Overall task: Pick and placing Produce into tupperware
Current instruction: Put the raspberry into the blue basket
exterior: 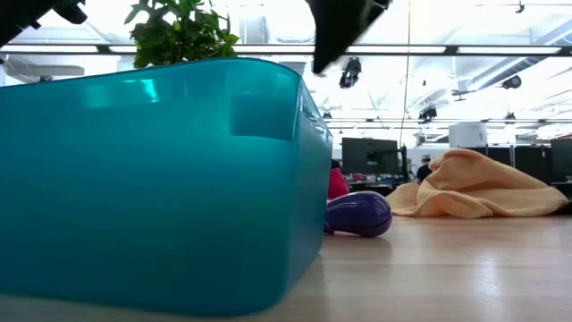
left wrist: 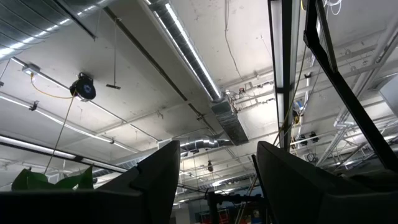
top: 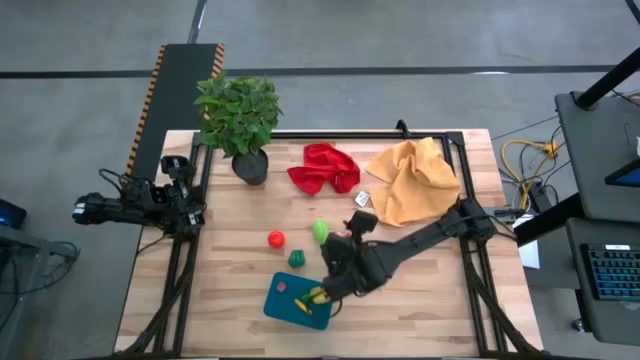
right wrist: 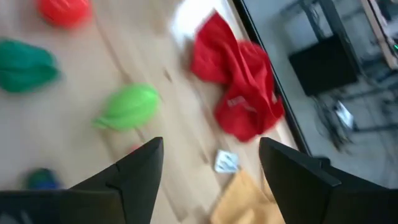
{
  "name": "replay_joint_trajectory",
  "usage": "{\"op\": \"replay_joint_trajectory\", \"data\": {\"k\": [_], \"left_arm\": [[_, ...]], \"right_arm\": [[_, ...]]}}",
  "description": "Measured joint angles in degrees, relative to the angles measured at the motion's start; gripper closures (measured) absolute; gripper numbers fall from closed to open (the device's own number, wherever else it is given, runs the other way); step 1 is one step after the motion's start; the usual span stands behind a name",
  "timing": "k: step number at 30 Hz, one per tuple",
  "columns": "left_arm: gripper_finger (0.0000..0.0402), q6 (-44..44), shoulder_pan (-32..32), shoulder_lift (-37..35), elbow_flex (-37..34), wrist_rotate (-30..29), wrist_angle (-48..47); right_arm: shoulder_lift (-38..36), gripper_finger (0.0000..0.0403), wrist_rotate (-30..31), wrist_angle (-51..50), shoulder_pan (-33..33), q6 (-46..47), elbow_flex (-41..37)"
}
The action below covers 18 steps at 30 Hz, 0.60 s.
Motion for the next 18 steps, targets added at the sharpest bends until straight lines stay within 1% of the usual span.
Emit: {"op": "replay_joint_trajectory", "data": {"k": [3, 6, 8, 10, 14, 18], "left_arm": [[0.0202, -0.08, -0.01, 0.0, -0.34, -0.02, -0.06], [0.0202, -0.19, -0.01, 0.0, -0.64, 0.0, -0.06], [0.0202, -0.19, 0.01, 0.0, -0.85, 0.0, -0.1], [0.0202, -0.18, 0.0, 0.0, -0.89, -0.02, -0.07], [0.0202, -0.17, -0.01, 0.0, -0.89, -0.02, -0.06], [0.0202, -0.19, 0.01, -0.02, -0.89, -0.02, -0.06]], "right_arm": [[-0.22, 0.0139, -0.56, -0.89, -1.87, 1.71, -3.64], [-0.56, 0.0136, -2.91, -0.23, -3.43, 2.9, -6.64], [-0.63, 0.0136, -5.3, 2.32, -3.95, 2.28, -7.95], [-0.63, 0.014, -9.11, 6.71, -4.03, -0.96, -8.82], [-0.82, 0.0154, -20.93, 19.07, -3.58, -10.81, -9.21], [-1.31, 0.0168, -36.86, 29.92, -3.11, -20.41, -8.88]]}}
